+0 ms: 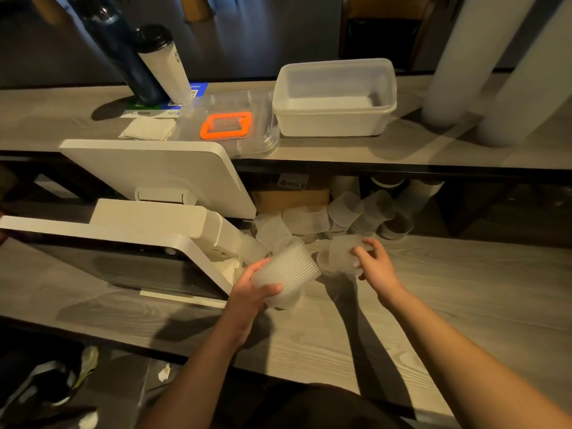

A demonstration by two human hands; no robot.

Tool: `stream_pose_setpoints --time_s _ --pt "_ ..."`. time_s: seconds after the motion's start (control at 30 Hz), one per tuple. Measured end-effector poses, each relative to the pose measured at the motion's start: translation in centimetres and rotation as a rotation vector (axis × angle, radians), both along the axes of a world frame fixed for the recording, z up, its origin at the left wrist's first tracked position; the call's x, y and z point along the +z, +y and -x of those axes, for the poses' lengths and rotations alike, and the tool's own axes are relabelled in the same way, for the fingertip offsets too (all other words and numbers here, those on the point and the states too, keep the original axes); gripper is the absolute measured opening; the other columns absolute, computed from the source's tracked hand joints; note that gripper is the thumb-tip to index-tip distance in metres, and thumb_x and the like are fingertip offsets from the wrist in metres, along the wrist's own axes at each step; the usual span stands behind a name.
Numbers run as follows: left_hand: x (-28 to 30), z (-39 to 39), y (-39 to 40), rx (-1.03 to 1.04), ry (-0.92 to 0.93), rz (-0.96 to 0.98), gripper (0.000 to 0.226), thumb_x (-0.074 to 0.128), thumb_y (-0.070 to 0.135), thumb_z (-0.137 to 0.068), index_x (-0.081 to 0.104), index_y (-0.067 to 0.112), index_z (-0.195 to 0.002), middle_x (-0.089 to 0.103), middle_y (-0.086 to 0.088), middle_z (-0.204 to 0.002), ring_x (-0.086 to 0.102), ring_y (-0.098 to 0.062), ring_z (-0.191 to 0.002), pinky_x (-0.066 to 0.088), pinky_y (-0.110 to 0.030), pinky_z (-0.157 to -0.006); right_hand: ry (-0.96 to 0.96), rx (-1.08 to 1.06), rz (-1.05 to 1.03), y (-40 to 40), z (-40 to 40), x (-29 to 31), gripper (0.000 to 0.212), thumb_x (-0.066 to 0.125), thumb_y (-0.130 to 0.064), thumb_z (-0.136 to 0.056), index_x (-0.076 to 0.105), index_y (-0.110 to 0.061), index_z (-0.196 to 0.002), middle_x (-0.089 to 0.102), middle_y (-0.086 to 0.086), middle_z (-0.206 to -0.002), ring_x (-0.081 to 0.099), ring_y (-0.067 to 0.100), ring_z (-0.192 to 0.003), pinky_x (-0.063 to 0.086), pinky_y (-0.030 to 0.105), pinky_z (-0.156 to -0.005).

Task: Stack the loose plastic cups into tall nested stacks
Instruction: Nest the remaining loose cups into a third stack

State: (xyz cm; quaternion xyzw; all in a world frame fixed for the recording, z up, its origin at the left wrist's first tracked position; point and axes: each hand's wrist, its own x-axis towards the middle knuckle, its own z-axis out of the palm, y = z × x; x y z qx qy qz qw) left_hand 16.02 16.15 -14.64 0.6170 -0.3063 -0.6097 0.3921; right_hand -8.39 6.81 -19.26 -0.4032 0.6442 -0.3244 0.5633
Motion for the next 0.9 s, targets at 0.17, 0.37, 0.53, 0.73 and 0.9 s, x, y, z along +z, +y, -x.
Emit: stream_pose_setpoints --time_s 0.17,0.37,0.53,0.73,0.9 --pt "0.0 1.3 0.3 -0.031 0.051 0.006 0.089 0.083 0.039 -0.05 0.054 0.029 -0.133 0.055 -0.009 -0.129 0.059 -0.031 -0.115 0.057 -0.034 -0.077 -0.348 0.14 0.005 0.3 1.7 2.5 0.035 0.052 -0.032 -0.101 0.053 -0.019 -0.133 0.063 0.015 -0.122 0.062 0.022 -0.098 0.05 0.028 -0.071" --pt "0.1 2.0 0.5 -0.074 0.058 0.022 0.086 0.084 0.039 -0.052 0.055 0.03 -0.132 0.055 -0.01 -0.131 0.059 -0.032 -0.117 0.057 -0.038 -0.083 -0.288 0.348 0.106 1.0 2.5 4.0 0.03 0.053 -0.028 -0.101 0.059 -0.025 -0.13 0.064 0.0 -0.119 0.061 0.016 -0.101 0.049 0.025 -0.072" --pt "0.4 2.5 0.7 -0.093 0.022 0.035 0.089 0.083 0.039 -0.049 0.054 0.027 -0.133 0.055 -0.011 -0.13 0.059 -0.032 -0.115 0.056 -0.036 -0.083 -0.161 0.462 0.112 1.2 2.4 4.6 0.048 0.061 -0.044 -0.084 0.057 -0.033 -0.131 0.059 -0.002 -0.12 0.057 0.018 -0.108 0.052 0.034 -0.084" --pt "0.6 2.8 0.6 -0.101 0.03 0.024 0.087 0.081 0.038 -0.049 0.054 0.028 -0.131 0.054 -0.011 -0.129 0.057 -0.033 -0.115 0.056 -0.032 -0.079 -0.147 0.579 0.092 1.2 2.0 4.9 0.041 0.057 -0.045 -0.097 0.054 -0.041 -0.138 0.057 -0.014 -0.13 0.057 0.009 -0.113 0.053 0.034 -0.093" --pt "0.4 2.8 0.5 -0.083 0.027 -0.001 0.085 0.081 0.036 -0.047 0.057 0.028 -0.128 0.055 -0.011 -0.128 0.057 -0.033 -0.114 0.055 -0.032 -0.078 -0.153 0.668 0.023 1.2 1.8 4.4 0.044 0.054 -0.045 -0.097 0.051 -0.042 -0.141 0.055 -0.017 -0.135 0.056 0.006 -0.118 0.053 0.034 -0.097"
